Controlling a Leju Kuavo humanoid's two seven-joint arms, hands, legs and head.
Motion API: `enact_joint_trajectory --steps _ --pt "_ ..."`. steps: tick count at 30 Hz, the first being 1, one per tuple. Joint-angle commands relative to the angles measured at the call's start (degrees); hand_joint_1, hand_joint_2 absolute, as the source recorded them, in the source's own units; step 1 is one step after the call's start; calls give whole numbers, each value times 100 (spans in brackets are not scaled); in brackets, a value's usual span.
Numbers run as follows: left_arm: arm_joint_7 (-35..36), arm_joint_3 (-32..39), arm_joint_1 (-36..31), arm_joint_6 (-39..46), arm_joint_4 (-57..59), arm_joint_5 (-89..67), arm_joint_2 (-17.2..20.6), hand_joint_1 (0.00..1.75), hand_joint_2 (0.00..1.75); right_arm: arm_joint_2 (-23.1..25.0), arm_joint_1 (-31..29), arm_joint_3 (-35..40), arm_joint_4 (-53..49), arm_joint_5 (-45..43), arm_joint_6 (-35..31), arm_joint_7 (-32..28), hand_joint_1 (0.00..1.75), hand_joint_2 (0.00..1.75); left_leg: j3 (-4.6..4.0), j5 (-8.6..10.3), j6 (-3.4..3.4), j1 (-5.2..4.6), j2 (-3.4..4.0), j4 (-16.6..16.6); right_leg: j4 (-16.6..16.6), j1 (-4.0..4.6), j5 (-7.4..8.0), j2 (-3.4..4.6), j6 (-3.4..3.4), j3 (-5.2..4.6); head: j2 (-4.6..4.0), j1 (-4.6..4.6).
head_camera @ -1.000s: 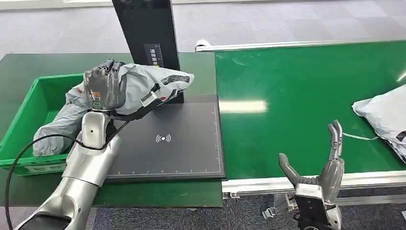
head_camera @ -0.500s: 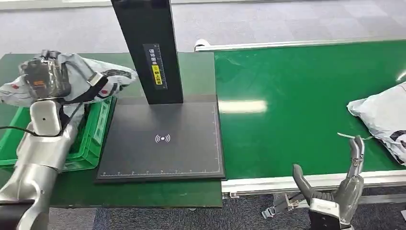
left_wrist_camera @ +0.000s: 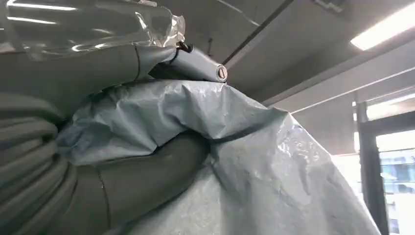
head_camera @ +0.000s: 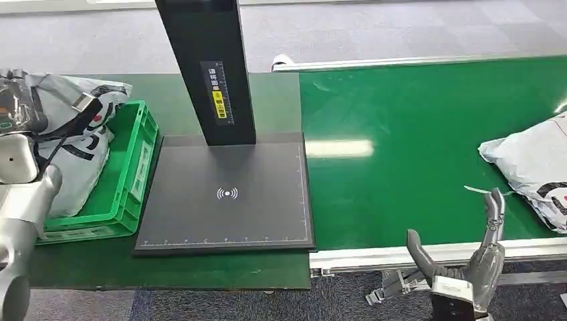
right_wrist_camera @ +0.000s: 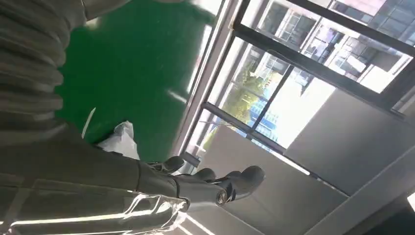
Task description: Moved the parcel from conveyor to table for the left to box.
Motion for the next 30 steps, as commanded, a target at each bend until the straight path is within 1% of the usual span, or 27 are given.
enact_joint_trajectory --steps 1,4,7,8,9,11,12,13,15,17,19,24,28,30 --pt "-99 634 -410 199 422 -159 9 175 175 6 -158 2 279 -25 -40 43 0 175 3 -1 3 6 -2 1 -6 6 1 -1 -1 7 0 0" --pt "-80 653 -407 199 393 -165 28 175 175 -5 -183 23 313 -27 -45 44 0 175 4 0 4 5 -5 -1 -7 6 1 -3 -1 10 -2 0" --pt "-323 773 -463 199 500 -26 -76 173 175 -25 -225 31 368 -34 -87 45 0 175 3 0 2 5 -5 -2 -7 6 2 -3 -2 10 0 2" --pt "-646 917 -486 199 596 245 -179 0 175 -34 -233 30 379 -35 -102 45 0 175 3 1 2 4 -7 -1 -6 4 1 -5 -2 9 0 0" --pt "-1113 1055 -634 199 929 586 -329 0 175 -44 -231 13 374 -37 -119 45 0 175 6 1 2 5 -8 -4 -10 6 1 -7 -2 14 -2 2" --pt "-1533 1171 -789 118 1317 975 -522 0 175 -56 -231 -23 368 -52 -111 39 0 175 9 5 3 3 -23 -7 -12 4 0 -20 -2 20 0 0" --pt "-1614 1173 -818 24 1371 1048 -589 0 175 -61 -234 -38 368 -58 -98 36 0 175 9 6 3 2 -31 -7 -13 3 -1 -29 -1 21 -2 0" --pt "-1627 1152 -827 -28 1379 1072 -632 0 175 -57 -238 -54 372 -65 -82 32 0 175 7 4 2 2 -23 -3 -9 2 -2 -21 -1 14 -2 0" --pt "-2232 1351 -822 -530 1338 1762 -807 0 175 -35 -265 -107 400 -34 -64 13 0 175 8 6 4 3 -31 -6 -15 4 0 -27 0 21 0 -4" --pt "-2354 1311 -801 -675 1278 1908 -895 0 175 -41 -283 -119 415 -36 -56 4 0 175 4 3 4 2 -23 -1 -9 3 -1 -21 1 14 -2 0" --pt "-2399 1296 -803 -774 1244 2018 -972 0 175 -54 -296 -128 433 -40 -54 2 0 175 6 6 5 2 -31 -4 -14 3 0 -29 1 20 0 -2" --pt "-2396 1284 -805 -800 1230 2032 -949 0 175 -50 -294 -127 434 -41 -57 0 0 175 2 1 2 2 -17 1 -7 3 0 -18 0 11 -2 0" --pt "-2396 1284 -805 -800 1230 2032 -949 0 175 -50 -294 -127 434 -41 -57 0 0 175 7 3 3 4 -22 -3 -12 5 1 -23 -1 17 0 0" --pt "-2424 1222 -772 -903 1145 2143 -1014 0 175 -58 -284 -112 421 -48 -63 -9 0 175 3 1 2 3 -15 1 -7 3 1 -15 0 9 -2 0"
